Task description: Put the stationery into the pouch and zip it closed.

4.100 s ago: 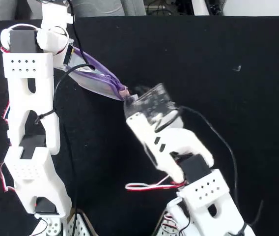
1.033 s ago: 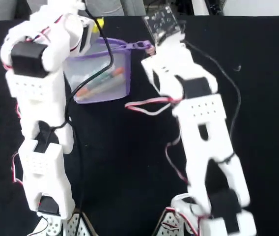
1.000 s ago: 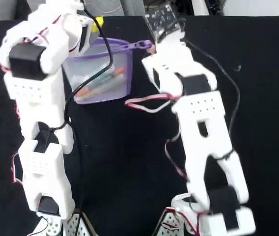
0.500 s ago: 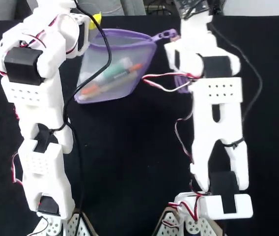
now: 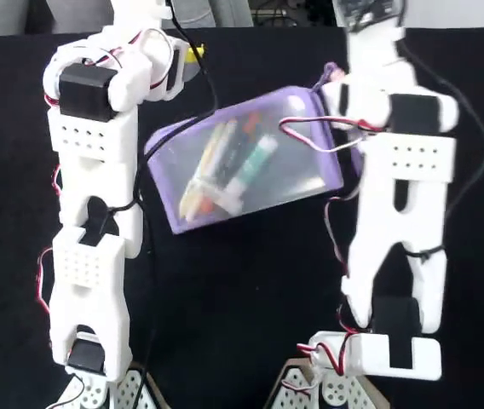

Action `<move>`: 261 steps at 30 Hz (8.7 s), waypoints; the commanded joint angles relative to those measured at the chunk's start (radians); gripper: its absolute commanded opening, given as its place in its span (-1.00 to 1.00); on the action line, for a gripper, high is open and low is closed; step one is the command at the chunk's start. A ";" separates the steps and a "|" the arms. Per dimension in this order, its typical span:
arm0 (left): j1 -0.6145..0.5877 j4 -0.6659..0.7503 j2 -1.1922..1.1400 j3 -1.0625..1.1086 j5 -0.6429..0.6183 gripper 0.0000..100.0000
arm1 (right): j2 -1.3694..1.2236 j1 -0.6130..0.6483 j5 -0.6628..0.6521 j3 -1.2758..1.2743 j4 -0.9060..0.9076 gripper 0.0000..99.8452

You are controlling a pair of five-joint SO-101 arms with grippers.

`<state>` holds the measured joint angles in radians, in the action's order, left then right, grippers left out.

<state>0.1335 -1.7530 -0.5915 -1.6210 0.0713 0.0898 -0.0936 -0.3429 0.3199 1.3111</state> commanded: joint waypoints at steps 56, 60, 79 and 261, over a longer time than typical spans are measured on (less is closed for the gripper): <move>-0.205 0.086 0.000 0.479 -0.009 -0.54 | -0.837 0.046 0.035 0.171 -0.494 -0.68; -0.202 0.087 0.000 0.479 -0.009 -0.54 | -0.906 0.020 0.035 0.254 -0.486 -0.68; -0.180 0.089 0.000 0.521 -0.009 -0.54 | -1.408 -0.066 0.176 1.175 -0.049 -0.68; -0.182 0.114 -0.064 0.513 -0.009 -0.54 | -0.869 -0.006 -0.147 1.345 0.229 -0.98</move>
<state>-0.0568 -1.6502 -0.6697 -1.0902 0.0683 -0.9045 -0.1320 -0.4872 1.6502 1.5397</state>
